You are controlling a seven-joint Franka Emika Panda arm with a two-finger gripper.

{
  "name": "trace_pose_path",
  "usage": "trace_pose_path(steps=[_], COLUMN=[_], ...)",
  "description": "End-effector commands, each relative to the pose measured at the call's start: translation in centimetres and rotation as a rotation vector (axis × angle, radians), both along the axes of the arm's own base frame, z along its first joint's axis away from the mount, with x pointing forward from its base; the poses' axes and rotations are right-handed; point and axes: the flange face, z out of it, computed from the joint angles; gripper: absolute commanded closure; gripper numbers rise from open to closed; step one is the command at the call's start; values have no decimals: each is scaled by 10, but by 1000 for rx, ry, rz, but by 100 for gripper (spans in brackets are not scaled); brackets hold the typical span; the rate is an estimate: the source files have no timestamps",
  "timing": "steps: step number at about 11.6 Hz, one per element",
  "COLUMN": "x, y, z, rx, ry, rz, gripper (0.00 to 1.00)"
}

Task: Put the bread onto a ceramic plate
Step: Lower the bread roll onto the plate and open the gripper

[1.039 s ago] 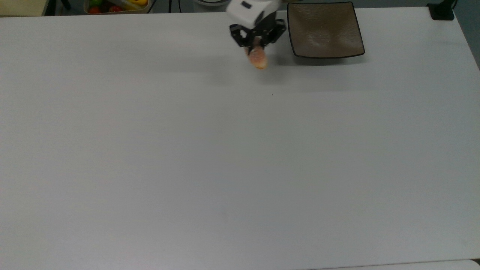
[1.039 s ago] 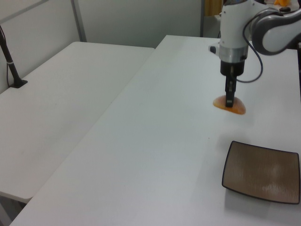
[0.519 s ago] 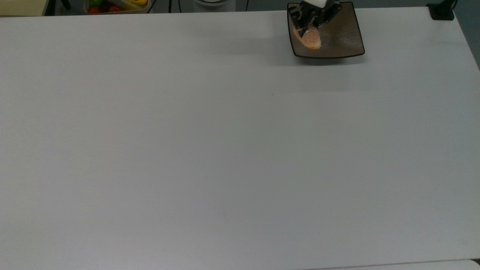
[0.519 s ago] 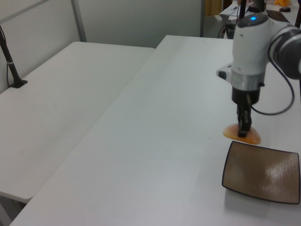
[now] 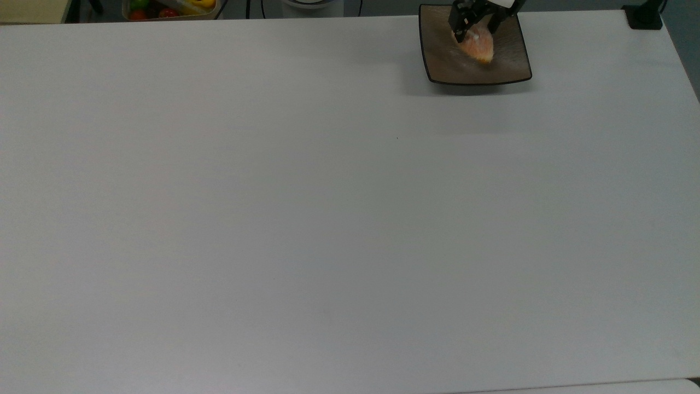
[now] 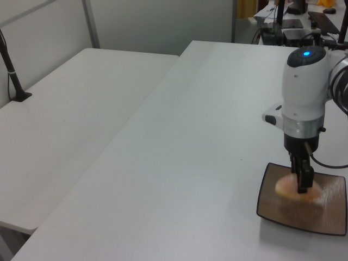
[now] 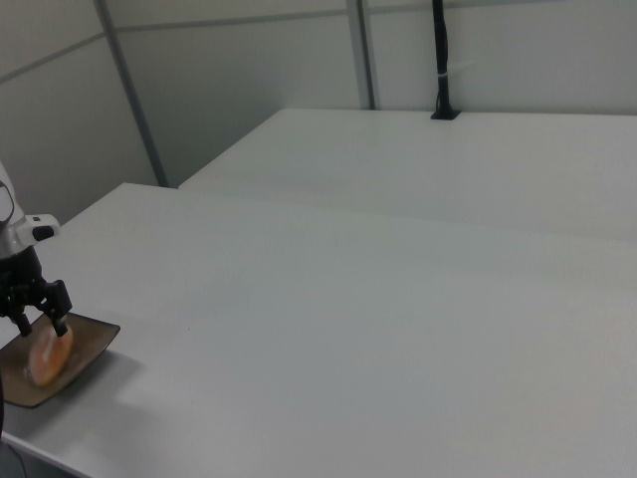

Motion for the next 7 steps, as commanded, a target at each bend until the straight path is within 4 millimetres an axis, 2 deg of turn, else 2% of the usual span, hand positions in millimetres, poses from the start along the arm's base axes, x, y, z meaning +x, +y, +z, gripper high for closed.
trace_pose_path(steps=[1,3,5,6,7], x=[-4,-2,10,20,32], y=[7,6,5,-5,-16], z=[-3,1,23,34,49], rx=[19,21,40,36,27], ry=[5,-3,-33,-40,-42], rz=[-13,-18,-55,-102,-123], gripper=[13,9,7,0,0])
